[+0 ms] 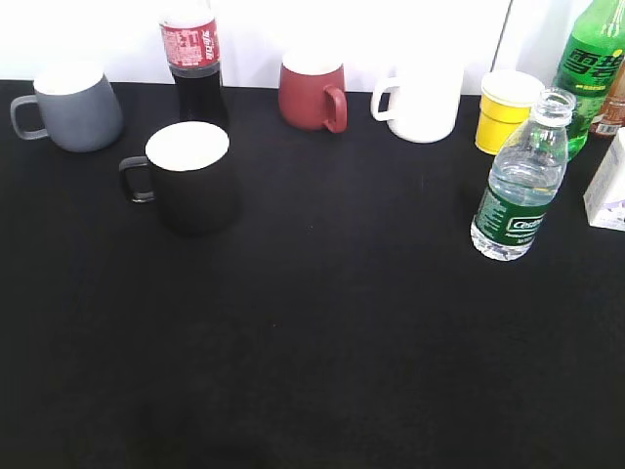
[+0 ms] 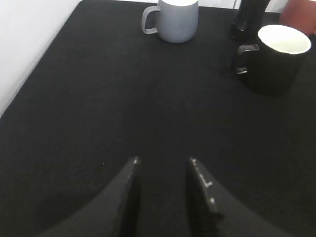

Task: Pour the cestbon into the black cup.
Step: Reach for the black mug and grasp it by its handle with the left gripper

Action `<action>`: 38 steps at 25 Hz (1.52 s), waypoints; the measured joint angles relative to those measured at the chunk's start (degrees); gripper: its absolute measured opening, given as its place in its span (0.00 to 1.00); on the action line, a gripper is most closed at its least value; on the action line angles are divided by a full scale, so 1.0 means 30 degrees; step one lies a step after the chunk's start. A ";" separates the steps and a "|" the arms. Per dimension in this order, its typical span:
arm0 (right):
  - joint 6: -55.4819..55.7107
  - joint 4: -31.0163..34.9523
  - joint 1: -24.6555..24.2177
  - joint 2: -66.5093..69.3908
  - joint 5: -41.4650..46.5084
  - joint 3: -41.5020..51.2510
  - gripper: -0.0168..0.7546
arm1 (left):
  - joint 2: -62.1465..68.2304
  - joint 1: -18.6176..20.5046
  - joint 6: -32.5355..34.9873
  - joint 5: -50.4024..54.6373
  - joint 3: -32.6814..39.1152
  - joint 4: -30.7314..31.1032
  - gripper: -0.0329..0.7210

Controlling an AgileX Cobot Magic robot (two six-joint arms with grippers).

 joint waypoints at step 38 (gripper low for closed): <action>0.0000 0.0000 0.0000 0.0000 0.0000 0.0000 0.67 | 3.1747 -0.5292 -0.0103 -4.0622 0.4590 -0.1669 0.62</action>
